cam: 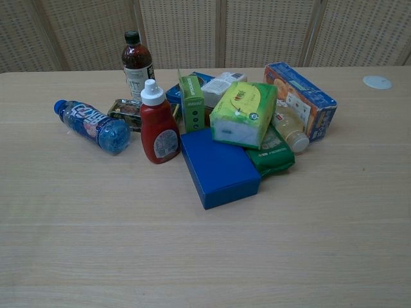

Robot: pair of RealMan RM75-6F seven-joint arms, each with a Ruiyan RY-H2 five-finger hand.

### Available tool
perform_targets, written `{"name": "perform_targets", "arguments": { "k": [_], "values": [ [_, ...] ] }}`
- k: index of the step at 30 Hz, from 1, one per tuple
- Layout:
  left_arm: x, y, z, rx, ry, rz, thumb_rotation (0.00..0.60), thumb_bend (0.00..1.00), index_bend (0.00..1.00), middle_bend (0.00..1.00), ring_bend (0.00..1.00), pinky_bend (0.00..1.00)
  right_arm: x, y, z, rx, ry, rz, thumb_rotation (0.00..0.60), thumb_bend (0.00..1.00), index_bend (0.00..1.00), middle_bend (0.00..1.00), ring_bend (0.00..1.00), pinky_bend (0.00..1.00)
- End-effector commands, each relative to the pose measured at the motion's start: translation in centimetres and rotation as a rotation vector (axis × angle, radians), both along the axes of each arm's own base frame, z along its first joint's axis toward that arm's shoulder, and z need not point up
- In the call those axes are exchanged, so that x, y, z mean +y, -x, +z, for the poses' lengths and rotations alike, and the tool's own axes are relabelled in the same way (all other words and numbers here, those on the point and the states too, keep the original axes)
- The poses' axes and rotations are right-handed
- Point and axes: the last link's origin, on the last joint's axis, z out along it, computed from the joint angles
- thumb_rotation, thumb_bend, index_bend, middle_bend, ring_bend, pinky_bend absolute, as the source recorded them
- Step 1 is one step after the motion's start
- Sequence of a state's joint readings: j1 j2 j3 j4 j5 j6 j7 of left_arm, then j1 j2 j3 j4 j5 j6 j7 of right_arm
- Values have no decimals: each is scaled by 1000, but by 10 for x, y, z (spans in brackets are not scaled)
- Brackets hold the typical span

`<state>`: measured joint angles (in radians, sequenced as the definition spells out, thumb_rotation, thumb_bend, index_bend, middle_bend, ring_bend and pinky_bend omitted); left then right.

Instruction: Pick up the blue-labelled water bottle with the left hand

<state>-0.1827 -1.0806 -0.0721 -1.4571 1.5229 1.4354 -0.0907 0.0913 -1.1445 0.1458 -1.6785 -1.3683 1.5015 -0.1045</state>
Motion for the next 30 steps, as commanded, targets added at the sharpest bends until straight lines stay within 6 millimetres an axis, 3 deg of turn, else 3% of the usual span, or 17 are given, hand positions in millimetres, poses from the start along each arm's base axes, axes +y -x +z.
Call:
{"name": "perform_targets", "arguments": {
  "k": [1,5,12,21,30],
  "values": [
    [38,-7,-4,69,76,-81,600,0,0,0,0,0,-2,0,0,-5,0,-3,489,0,0,0,0,0],
    [74,-15,-13,131,149,-117,600,0,0,0,0,0,-5,3,-1,-10,-2,-19,491,0,0,0,0,0],
    [119,-14,-52,213,272,-109,600,0,0,0,0,0,-9,10,-2,-11,-12,-44,491,0,0,0,0,0],
    [155,-25,-101,296,361,-159,600,0,0,0,0,0,-13,16,-4,-15,-18,-65,488,0,0,0,0,0],
    [181,-31,-136,373,422,-148,600,0,0,0,0,0,-16,22,-6,-13,-23,-95,488,0,0,0,0,0]
  ]
}}
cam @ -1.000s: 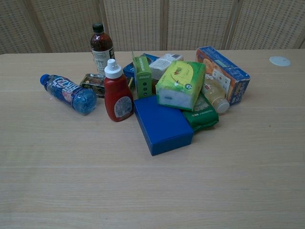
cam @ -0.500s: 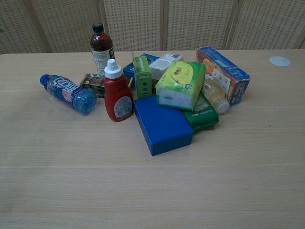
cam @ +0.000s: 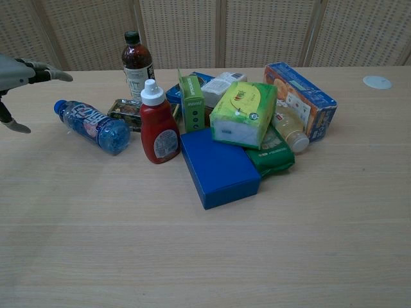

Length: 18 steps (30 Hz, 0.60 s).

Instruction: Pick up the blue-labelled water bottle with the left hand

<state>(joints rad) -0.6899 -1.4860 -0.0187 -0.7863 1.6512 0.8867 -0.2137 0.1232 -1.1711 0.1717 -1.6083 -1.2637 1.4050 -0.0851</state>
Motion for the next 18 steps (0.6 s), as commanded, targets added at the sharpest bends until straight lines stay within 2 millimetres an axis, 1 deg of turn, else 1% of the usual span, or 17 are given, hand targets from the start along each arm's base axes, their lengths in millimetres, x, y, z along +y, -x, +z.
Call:
{"name": "perform_targets", "arguments": {
  "k": [1,6,9,18],
  "values": [
    [9,-6,-17,38,40,-8,600,0,0,0,0,0,-1,1,0,0,2,-6,489,0,0,0,0,0],
    [16,-13,-35,67,74,-14,600,0,0,0,0,0,-2,3,1,-3,8,-16,488,0,0,0,0,0],
    [21,-16,-43,71,79,-12,600,0,0,0,0,0,-2,5,2,-4,10,-21,489,0,0,0,0,0],
    [26,-17,-60,104,96,0,600,0,0,0,0,0,-3,6,0,-12,-1,-25,490,0,0,0,0,0]
  ]
}}
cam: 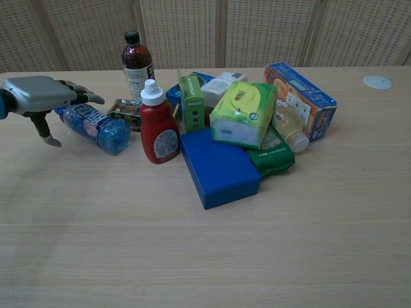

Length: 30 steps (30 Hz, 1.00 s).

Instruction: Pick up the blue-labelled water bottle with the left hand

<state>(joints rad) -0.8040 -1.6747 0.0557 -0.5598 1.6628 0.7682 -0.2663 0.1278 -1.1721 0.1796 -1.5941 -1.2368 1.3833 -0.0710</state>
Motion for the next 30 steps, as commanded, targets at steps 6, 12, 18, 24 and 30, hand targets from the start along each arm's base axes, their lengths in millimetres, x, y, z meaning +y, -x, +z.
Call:
{"name": "perform_targets", "arguments": {
  "k": [6,12,18,24,30],
  "values": [
    [3,-2,-15,26,16,9,600,0,0,0,0,0,0,1,-1,-3,-3,-3,490,0,0,0,0,0],
    [3,-2,-21,47,16,1,600,0,0,0,0,0,-1,1,-1,-8,-7,-3,489,0,0,0,0,0],
    [5,-2,-26,74,-2,-12,600,0,0,0,0,0,0,0,-2,-13,-14,3,489,0,0,0,0,0],
    [7,-11,-33,77,-45,-61,600,0,241,258,147,460,0,0,-2,-15,-14,7,488,0,0,0,0,0],
    [6,-17,-36,78,-90,-111,600,0,617,638,492,737,0,0,-1,-21,-13,10,485,0,0,0,0,0]
  ]
}}
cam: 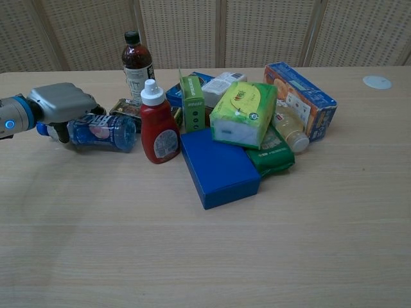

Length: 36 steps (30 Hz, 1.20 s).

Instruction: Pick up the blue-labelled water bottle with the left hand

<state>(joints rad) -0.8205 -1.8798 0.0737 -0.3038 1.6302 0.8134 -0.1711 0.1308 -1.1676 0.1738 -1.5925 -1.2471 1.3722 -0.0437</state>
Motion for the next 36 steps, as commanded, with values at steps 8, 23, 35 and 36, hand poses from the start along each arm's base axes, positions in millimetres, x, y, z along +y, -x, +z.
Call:
{"name": "perform_targets", "arguments": {
  "k": [8,23,35,36],
  "values": [
    [3,-5,11,-34,-52,-41,600,0,672,702,547,773,1,-1,1,-3,-2,6,490,0,0,0,0,0],
    [13,-52,114,-247,-206,-276,600,0,671,697,547,772,3,-7,1,-14,-7,26,490,0,0,0,0,0],
    [11,-151,233,-237,-412,-416,600,0,671,698,547,773,7,-14,3,-34,-11,52,486,0,0,0,0,0],
    [11,-158,239,-238,-426,-420,600,0,671,698,547,773,7,-14,3,-34,-11,53,487,0,0,0,0,0]
  ]
}}
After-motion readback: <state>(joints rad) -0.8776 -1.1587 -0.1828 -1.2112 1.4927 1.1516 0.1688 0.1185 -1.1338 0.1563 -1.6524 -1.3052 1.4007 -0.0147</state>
